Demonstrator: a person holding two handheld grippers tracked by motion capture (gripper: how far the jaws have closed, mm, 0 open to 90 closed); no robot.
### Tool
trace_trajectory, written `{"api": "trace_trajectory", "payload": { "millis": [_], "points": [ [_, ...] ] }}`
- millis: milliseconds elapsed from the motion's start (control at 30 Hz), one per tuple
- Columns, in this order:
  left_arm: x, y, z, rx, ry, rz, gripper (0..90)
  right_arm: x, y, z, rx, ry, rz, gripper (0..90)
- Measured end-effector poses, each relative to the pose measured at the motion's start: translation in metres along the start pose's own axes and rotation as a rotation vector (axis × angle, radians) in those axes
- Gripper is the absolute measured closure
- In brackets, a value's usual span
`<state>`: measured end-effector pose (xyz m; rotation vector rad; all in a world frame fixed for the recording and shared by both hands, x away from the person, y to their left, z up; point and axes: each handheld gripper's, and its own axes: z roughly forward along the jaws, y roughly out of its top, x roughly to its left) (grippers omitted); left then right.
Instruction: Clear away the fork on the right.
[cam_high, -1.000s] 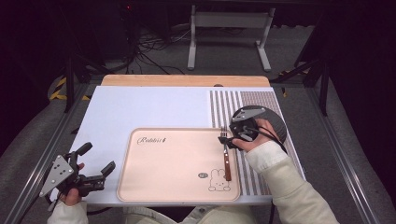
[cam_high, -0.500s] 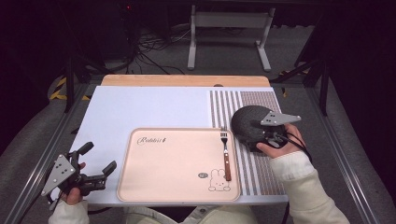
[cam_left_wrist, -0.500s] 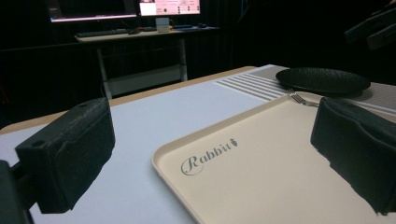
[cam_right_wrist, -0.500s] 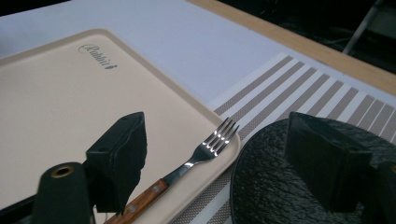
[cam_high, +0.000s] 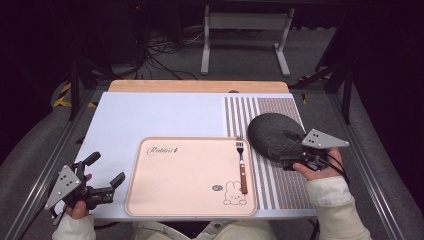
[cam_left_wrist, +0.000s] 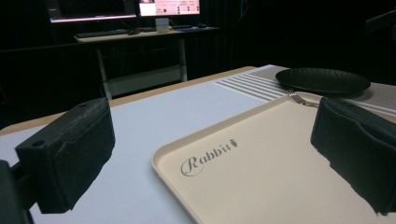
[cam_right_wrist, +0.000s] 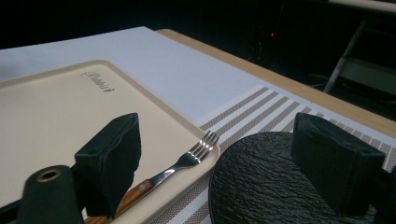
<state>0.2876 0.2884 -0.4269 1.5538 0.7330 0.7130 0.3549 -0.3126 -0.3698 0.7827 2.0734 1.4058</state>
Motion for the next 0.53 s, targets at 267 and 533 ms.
{"api": "trace_trajectory", "payload": {
  "millis": [267,533],
  "points": [
    [0.000,0.000,0.000,-0.002,0.001,0.000,0.2,-0.006,-0.026,-0.013,-0.080,-0.033,0.024,16.3],
    [0.000,0.000,-0.001,-0.019,-0.003,-0.007,0.2,-0.011,-0.051,-0.019,-0.174,-0.054,0.033,17.5]
  ]
}}
